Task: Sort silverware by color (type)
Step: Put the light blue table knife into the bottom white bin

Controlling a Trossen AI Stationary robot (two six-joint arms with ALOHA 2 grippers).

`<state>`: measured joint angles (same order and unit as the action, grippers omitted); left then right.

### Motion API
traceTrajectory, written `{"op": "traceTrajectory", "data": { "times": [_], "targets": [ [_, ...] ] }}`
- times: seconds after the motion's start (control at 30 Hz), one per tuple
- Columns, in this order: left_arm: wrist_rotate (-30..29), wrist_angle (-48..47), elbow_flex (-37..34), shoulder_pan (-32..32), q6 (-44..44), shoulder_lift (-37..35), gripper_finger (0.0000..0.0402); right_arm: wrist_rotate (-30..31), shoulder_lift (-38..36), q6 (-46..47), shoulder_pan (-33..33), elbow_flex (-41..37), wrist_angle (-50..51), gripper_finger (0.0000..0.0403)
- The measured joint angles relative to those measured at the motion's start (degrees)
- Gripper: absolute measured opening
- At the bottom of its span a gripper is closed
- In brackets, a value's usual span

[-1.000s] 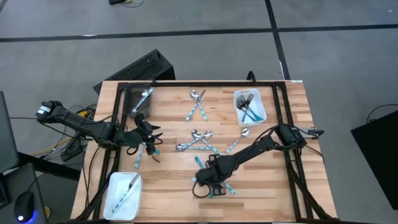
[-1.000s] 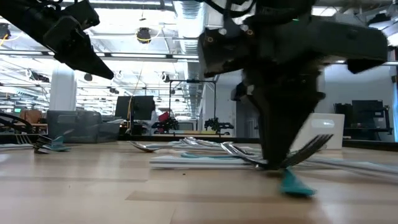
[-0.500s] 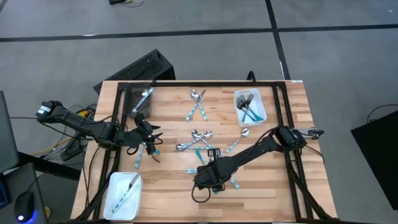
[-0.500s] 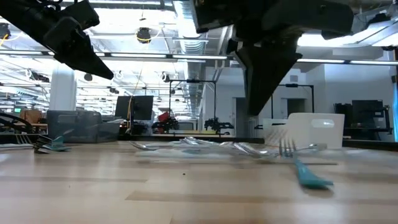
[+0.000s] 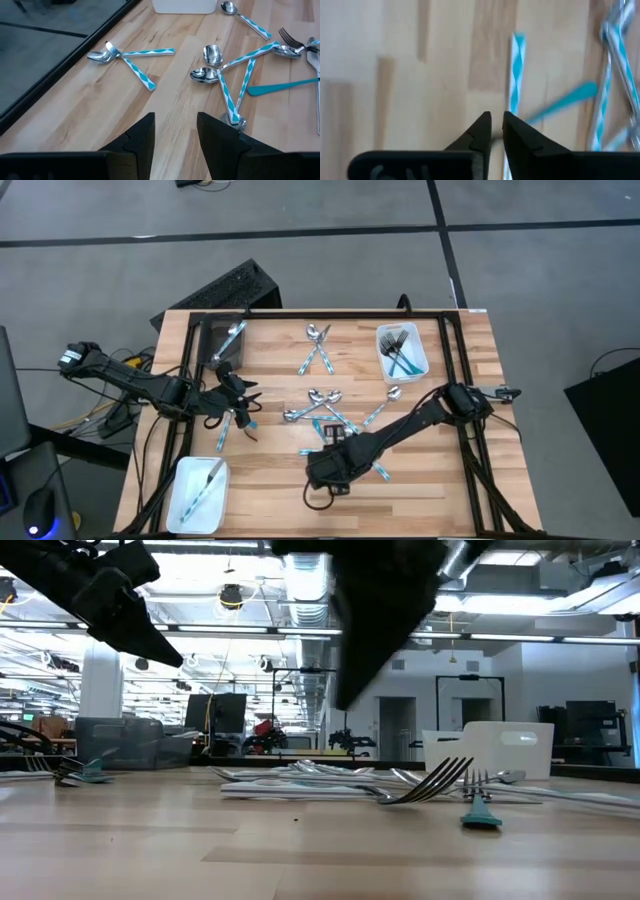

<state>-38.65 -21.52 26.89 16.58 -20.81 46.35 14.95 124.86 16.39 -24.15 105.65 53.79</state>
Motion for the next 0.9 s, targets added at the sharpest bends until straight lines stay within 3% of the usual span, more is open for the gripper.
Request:
{"op": "traceTrajectory", "data": {
  "times": [0.33,0.57,0.9],
  "targets": [
    [-0.17,-0.04,0.00,0.00,0.15,0.00,0.0135,-1.68,0.13,-5.56,4.97,-2.56,-7.08,0.0139],
    [-0.16,-0.37,0.00,0.00,0.17,-0.01,0.0135,-5.98,0.11,-9.21,5.67,-5.97,-15.03,0.0191],
    [-0.16,-0.63,0.00,0.00,0.13,0.00,0.0135,-6.22,0.11,-9.07,5.93,-8.61,-18.75,0.0169]
  ]
}}
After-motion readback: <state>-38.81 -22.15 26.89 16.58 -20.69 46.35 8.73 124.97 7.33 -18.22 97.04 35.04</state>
